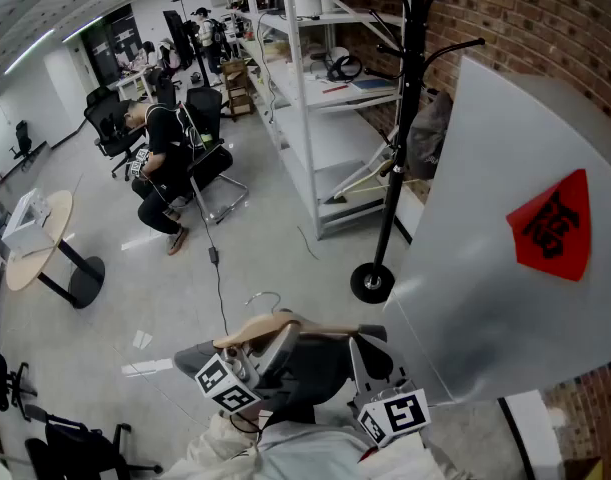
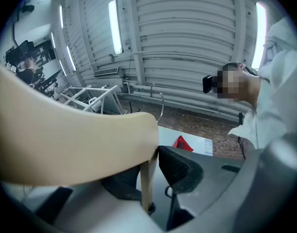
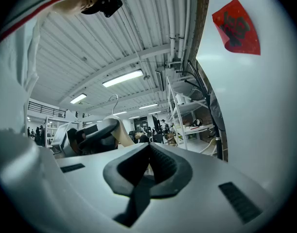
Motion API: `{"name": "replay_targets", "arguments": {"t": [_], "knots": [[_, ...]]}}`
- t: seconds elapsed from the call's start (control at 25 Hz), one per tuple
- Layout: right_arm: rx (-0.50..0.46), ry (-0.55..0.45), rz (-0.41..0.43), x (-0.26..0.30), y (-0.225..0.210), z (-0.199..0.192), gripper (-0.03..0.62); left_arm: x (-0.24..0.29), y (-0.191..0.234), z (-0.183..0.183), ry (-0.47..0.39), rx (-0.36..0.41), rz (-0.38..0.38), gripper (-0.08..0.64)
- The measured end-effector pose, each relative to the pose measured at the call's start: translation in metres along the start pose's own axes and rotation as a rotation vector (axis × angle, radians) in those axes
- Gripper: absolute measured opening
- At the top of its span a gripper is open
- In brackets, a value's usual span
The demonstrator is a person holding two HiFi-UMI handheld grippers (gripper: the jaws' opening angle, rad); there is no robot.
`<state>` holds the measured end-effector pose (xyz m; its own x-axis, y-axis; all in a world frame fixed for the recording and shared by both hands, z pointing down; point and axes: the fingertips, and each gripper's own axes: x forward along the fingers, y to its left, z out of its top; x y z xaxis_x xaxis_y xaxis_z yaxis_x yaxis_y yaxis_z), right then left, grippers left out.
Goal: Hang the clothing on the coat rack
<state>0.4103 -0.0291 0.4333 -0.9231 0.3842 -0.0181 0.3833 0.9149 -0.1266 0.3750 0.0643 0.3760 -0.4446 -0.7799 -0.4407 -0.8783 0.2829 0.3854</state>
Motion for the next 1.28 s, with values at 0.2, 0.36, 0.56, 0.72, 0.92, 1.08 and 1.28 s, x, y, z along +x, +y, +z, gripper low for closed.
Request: {"name": "replay_targets", "arguments": {"t": [0.2, 0.36, 0.56, 0.72, 0.92, 1.08, 1.28], "knots": [[0.004, 0.015, -0.029, 0.03, -0.009, -0.012, 0.025, 0.0, 0.038, 0.007, -0.014, -0.016, -0.004, 0.11], [-0.011, 0.013, -0.069, 0.064, -0.017, -0.006, 0.024, 0.016, 0.07, 0.019, -0.014, -0.036, -0.042, 0.11], [-0.019, 0.005, -0.117, 0.114, -0.027, -0.001, 0.023, 0.039, 0.113, 0.035, -0.015, -0.072, -0.093, 0.11], [-0.026, -0.001, -0.146, 0.155, -0.034, 0.001, 0.024, 0.054, 0.151, 0.046, -0.009, -0.104, -0.126, 0.111], [-0.026, 0.001, -0.182, 0.202, -0.038, 0.002, 0.024, 0.067, 0.195, 0.066, -0.002, -0.126, -0.162, 0.11], [-0.024, -0.004, -0.203, 0.235, -0.037, 0.0, 0.024, 0.072, 0.228, 0.076, 0.006, -0.158, -0.181, 0.111], [-0.027, -0.017, -0.229, 0.279, -0.036, -0.001, 0.024, 0.075, 0.267, 0.091, 0.012, -0.176, -0.195, 0.11]]}}
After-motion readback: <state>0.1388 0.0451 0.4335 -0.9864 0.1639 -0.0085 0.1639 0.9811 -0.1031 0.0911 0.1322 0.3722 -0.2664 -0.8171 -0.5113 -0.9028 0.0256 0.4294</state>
